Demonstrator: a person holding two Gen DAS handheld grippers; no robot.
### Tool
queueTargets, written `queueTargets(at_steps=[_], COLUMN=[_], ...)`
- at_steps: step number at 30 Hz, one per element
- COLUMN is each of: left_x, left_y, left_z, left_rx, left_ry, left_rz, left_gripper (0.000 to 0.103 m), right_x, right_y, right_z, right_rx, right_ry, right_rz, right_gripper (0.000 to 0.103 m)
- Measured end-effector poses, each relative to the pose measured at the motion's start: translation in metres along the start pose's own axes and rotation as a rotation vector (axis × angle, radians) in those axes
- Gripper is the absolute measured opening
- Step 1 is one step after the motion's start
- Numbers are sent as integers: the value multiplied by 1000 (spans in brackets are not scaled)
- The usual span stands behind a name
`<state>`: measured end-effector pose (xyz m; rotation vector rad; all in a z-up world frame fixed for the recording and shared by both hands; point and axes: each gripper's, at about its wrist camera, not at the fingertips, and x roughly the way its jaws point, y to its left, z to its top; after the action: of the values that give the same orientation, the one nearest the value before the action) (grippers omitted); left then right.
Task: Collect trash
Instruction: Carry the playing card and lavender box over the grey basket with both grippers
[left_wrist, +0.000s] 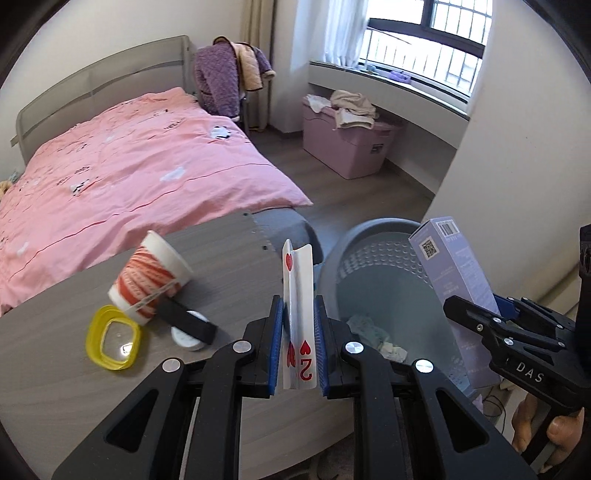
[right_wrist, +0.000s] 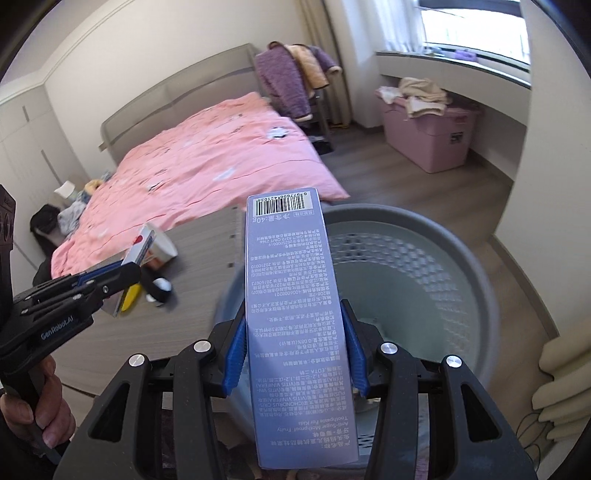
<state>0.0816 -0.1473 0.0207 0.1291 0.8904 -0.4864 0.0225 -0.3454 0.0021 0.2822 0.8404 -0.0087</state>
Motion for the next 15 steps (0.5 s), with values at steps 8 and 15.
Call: queueTargets(at_steps=[8, 15], left_x=[34, 48], left_y=[-49, -73], left_z=[12, 18], left_rx=[89, 135], left_ry=[58, 70], left_rz=[-58, -81], left_gripper=[16, 16], right_x=[-1, 1], right_y=[-41, -62], right_z=[-6, -7], right_rx=[71, 99], right_ry=[7, 17], right_rz=[-34, -31], right_gripper=[45, 45])
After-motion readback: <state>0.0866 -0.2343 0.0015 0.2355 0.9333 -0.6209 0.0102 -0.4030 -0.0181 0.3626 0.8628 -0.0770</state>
